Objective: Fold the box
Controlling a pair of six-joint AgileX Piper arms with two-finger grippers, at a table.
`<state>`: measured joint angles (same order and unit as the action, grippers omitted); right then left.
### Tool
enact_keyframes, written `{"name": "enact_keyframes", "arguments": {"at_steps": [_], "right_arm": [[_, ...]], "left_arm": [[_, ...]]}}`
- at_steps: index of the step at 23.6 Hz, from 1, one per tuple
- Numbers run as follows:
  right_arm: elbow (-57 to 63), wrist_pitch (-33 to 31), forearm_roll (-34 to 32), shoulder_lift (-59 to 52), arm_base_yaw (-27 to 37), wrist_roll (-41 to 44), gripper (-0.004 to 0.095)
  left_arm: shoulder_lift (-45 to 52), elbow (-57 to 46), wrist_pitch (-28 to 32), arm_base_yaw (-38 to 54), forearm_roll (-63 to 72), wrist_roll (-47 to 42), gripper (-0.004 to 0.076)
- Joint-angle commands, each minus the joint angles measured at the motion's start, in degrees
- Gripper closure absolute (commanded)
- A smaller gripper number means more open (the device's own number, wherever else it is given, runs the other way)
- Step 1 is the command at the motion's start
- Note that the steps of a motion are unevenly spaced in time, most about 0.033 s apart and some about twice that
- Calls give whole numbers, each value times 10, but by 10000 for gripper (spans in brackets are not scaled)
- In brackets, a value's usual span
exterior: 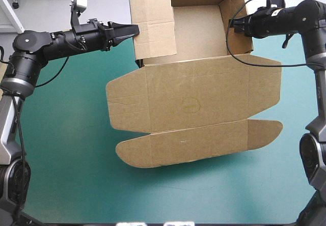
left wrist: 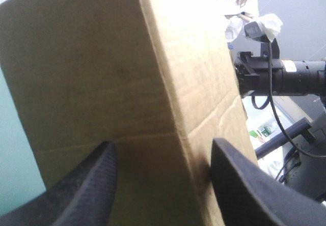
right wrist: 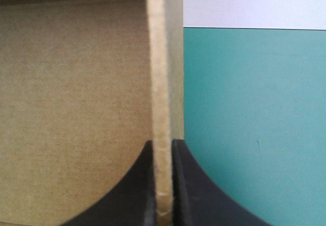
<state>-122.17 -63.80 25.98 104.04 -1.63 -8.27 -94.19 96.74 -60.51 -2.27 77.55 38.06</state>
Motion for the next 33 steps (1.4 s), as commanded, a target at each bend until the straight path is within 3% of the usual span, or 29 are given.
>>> {"name": "enact_keyframes", "arguments": {"at_steps": [1, 9, 18, 25, 33], "right_arm": [[-16, 40, 19, -27, -27, 26, 919], [-16, 47, -12, -7, -77, 51, 919], [-16, 56, -46, 5, -82, 69, 919], [-16, 62, -54, 5, -82, 77, 919], [-16, 57, -57, 5, -82, 92, 914]], "left_arm": [[23, 28, 26, -8, -2, -22, 321], [23, 33, 27, -14, -45, -51, 321], [23, 74, 42, -14, -145, -114, 323], [-17, 158, -20, -14, -191, -176, 323], [-41, 214, -25, -43, -346, -257, 323]]}}
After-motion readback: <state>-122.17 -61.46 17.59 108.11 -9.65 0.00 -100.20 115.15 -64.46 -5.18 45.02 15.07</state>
